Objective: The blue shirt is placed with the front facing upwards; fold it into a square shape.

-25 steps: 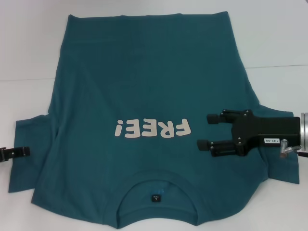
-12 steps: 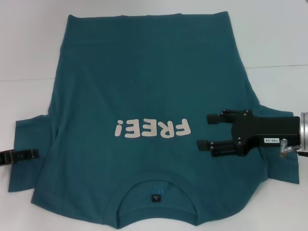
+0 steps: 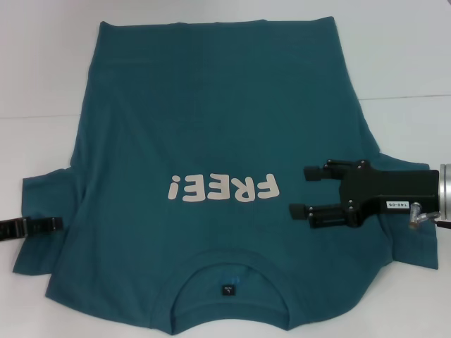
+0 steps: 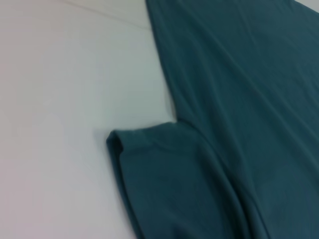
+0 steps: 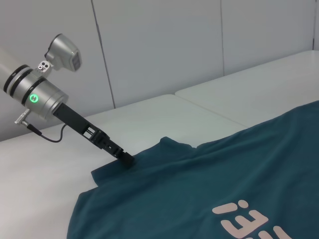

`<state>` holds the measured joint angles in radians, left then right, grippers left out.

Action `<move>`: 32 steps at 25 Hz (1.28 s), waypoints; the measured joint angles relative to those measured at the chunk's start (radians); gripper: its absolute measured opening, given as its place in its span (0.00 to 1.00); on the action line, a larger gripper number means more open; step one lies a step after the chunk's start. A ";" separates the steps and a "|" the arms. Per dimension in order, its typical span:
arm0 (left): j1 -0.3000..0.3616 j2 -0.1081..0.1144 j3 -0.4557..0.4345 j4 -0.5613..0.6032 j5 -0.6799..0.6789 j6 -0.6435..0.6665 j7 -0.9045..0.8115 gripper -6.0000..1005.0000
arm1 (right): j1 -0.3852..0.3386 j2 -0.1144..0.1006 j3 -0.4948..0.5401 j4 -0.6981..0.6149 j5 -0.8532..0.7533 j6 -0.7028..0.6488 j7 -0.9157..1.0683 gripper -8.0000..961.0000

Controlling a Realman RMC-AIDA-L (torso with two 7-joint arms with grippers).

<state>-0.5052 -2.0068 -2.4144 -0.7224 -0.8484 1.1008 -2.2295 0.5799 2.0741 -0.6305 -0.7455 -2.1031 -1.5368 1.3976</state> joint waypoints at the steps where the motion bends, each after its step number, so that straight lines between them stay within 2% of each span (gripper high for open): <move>1: -0.001 0.000 0.000 -0.002 -0.001 -0.001 0.009 0.78 | 0.000 0.000 0.000 0.000 0.000 0.000 0.001 0.95; 5: -0.013 -0.002 0.000 0.000 -0.001 -0.008 0.036 0.76 | 0.000 0.000 0.000 -0.004 0.000 0.004 0.008 0.95; 7: -0.021 -0.003 0.000 0.011 0.006 -0.022 0.040 0.64 | 0.000 0.000 -0.001 -0.004 0.000 0.011 0.016 0.95; 13: -0.028 -0.011 0.000 0.007 0.021 -0.043 0.040 0.42 | 0.001 0.000 -0.003 -0.005 0.000 0.016 0.023 0.95; 21: -0.010 -0.034 -0.002 -0.053 0.024 -0.031 0.034 0.25 | 0.001 -0.002 -0.003 -0.006 0.001 0.016 0.027 0.95; 29: -0.001 -0.037 -0.006 -0.061 0.025 -0.023 0.033 0.03 | 0.000 -0.002 -0.002 -0.006 0.001 0.016 0.030 0.95; 32: 0.012 -0.039 -0.003 -0.090 0.025 -0.012 0.021 0.03 | 0.000 -0.002 0.000 -0.006 0.002 0.015 0.039 0.95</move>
<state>-0.4930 -2.0454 -2.4178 -0.8125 -0.8236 1.0885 -2.2089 0.5795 2.0723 -0.6310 -0.7517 -2.1010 -1.5214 1.4364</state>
